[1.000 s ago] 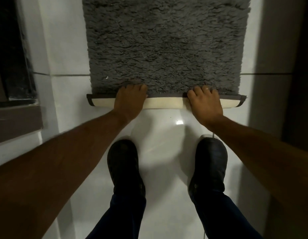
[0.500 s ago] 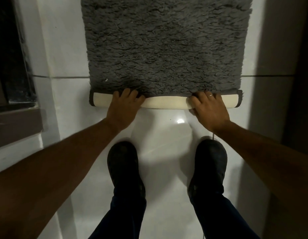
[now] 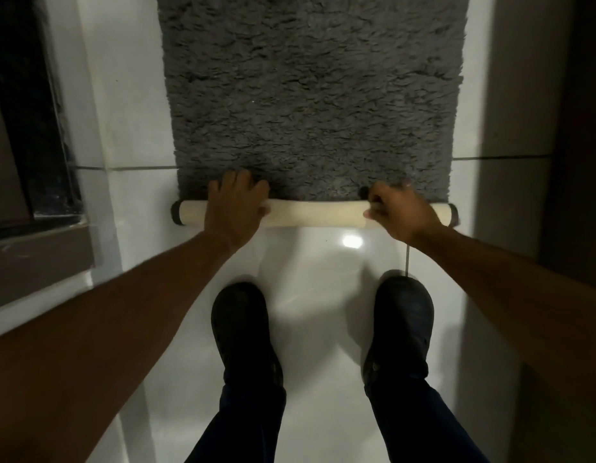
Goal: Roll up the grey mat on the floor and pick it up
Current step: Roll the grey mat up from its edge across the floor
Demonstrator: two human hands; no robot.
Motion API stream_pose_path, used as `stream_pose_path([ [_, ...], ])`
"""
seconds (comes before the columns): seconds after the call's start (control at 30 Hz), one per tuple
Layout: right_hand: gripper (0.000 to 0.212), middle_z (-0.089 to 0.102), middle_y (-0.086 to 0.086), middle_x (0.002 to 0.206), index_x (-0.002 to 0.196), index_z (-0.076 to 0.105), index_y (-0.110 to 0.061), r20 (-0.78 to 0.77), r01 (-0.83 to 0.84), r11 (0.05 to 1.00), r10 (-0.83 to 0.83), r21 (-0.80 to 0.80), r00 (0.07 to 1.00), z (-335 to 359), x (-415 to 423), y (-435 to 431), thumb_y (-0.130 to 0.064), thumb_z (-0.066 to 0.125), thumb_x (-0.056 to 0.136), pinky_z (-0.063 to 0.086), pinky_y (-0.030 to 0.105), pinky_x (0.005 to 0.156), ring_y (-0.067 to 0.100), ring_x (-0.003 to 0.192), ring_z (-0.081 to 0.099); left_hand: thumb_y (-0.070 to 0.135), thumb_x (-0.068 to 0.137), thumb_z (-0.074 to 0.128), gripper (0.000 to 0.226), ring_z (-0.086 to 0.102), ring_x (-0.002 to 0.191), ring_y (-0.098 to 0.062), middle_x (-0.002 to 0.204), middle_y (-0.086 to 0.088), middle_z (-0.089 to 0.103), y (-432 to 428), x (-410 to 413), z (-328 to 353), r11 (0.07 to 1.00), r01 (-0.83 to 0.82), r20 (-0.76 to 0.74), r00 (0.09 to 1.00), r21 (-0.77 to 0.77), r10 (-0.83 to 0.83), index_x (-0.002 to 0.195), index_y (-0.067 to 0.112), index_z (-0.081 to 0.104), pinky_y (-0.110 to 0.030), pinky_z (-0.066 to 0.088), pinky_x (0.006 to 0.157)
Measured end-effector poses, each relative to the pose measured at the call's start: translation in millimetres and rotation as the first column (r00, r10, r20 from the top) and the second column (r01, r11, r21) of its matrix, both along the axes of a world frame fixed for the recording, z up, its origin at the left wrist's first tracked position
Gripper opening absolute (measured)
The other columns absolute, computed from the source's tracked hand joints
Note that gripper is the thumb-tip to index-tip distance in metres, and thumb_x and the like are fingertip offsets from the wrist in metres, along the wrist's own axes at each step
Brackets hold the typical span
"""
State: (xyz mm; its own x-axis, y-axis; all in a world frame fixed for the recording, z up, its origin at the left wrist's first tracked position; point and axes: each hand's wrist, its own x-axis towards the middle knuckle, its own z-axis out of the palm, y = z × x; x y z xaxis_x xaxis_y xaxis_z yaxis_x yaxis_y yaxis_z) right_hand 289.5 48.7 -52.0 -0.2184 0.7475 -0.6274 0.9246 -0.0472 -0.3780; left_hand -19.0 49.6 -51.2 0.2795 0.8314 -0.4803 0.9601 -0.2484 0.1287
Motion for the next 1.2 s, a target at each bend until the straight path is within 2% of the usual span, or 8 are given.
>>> stream_pose_path([
  [0.17, 0.030, 0.062, 0.017, 0.120, 0.111, 0.062, -0.011, 0.231, -0.137, 0.962, 0.081, 0.238, 0.970, -5, -2, -5, -0.034, 0.063, 0.092, 0.034, 0.056, 0.099, 0.039, 0.113, 0.052, 0.026, 0.095, 0.055, 0.020, 0.056, 0.092, -0.037, 0.096, -0.018, 0.062, -23, 4, -8, 0.977, -0.131, 0.101, 0.988, 0.168, 0.115, 0.098, 0.008, 0.064, -0.046, 0.043, 0.076],
  [0.4, 0.042, 0.059, 0.014, 0.132, 0.117, 0.063, -0.010, 0.182, -0.119, 0.929, 0.058, 0.351, 0.982, -3, -5, -3, -0.044, 0.045, 0.100, 0.027, 0.058, 0.106, 0.037, 0.128, 0.045, 0.056, 0.084, 0.061, 0.094, 0.038, 0.129, -0.044, 0.143, -0.028, 0.040, -39, 2, -16, 1.000, 0.012, -0.061, 0.998, 0.000, -0.012, 0.150, 0.001, 0.024, -0.055, 0.030, 0.109],
  [0.5, 0.057, 0.037, 0.016, 0.155, 0.136, 0.052, -0.011, 0.207, -0.193, 0.895, 0.116, 0.403, 0.971, -2, -1, -16, -0.053, 0.046, 0.098, 0.013, 0.070, 0.112, 0.039, 0.145, 0.028, 0.040, 0.091, 0.058, 0.082, 0.033, 0.135, -0.042, 0.147, -0.026, 0.037, -27, 13, -17, 0.996, -0.089, 0.011, 0.996, 0.022, 0.089, 0.153, 0.007, 0.017, -0.055, 0.024, 0.114],
  [0.63, 0.085, 0.015, 0.018, 0.165, 0.155, 0.020, -0.005, 0.291, -0.257, 0.925, 0.173, 0.281, 0.941, -12, 4, -36, -0.059, 0.046, 0.095, 0.008, 0.074, 0.112, 0.039, 0.151, 0.009, 0.012, 0.094, 0.060, 0.051, 0.038, 0.136, -0.042, 0.143, -0.027, 0.046, -21, 6, -18, 0.980, -0.195, 0.224, 0.958, 0.047, 0.180, 0.140, -0.002, 0.043, -0.058, 0.027, 0.114],
  [0.8, 0.110, 0.001, 0.017, 0.166, 0.156, 0.003, -0.003, 0.311, -0.238, 0.960, 0.184, 0.144, 0.932, -28, -4, -12, -0.085, 0.017, 0.084, -0.003, 0.069, 0.116, 0.035, 0.152, -0.008, 0.010, 0.096, 0.057, 0.034, 0.031, 0.139, -0.047, 0.146, -0.030, 0.041, -8, 3, -17, 0.971, -0.171, 0.250, 0.960, 0.169, 0.126, 0.129, 0.000, 0.054, -0.064, 0.024, 0.114],
  [0.9, 0.114, 0.003, 0.016, 0.166, 0.156, 0.005, -0.004, 0.292, -0.209, 0.967, 0.160, 0.146, 0.943, -31, -4, 3, -0.089, 0.007, 0.080, -0.003, 0.069, 0.116, 0.033, 0.153, -0.008, 0.033, 0.102, 0.042, 0.054, 0.013, 0.147, -0.042, 0.158, -0.023, 0.024, -9, 4, -16, 0.954, -0.007, 0.117, 0.993, 0.300, -0.029, 0.150, 0.011, 0.032, -0.064, 0.006, 0.117],
  [1.0, 0.119, 0.001, 0.015, 0.167, 0.157, 0.004, -0.004, 0.263, -0.192, 0.971, 0.150, 0.140, 0.953, -29, -4, 11, -0.091, 0.001, 0.076, -0.004, 0.068, 0.116, 0.032, 0.152, -0.009, 0.057, 0.094, 0.045, 0.084, 0.003, 0.149, -0.040, 0.163, -0.020, 0.010, -28, 4, -18, 0.975, 0.077, 0.039, 0.995, 0.207, -0.087, 0.156, 0.011, 0.011, -0.066, 0.002, 0.116],
  [1.2, 0.117, 0.005, 0.020, 0.165, 0.157, 0.006, -0.004, 0.215, -0.165, 0.935, 0.099, 0.315, 0.971, -17, -2, 40, -0.088, 0.029, 0.080, -0.004, 0.070, 0.115, 0.037, 0.152, -0.002, 0.073, 0.060, 0.073, 0.134, 0.001, 0.148, -0.045, 0.163, -0.022, 0.006, 29, 6, -28, 0.991, 0.080, -0.066, 0.995, 0.105, -0.074, 0.155, 0.009, 0.004, -0.071, 0.003, 0.113],
])
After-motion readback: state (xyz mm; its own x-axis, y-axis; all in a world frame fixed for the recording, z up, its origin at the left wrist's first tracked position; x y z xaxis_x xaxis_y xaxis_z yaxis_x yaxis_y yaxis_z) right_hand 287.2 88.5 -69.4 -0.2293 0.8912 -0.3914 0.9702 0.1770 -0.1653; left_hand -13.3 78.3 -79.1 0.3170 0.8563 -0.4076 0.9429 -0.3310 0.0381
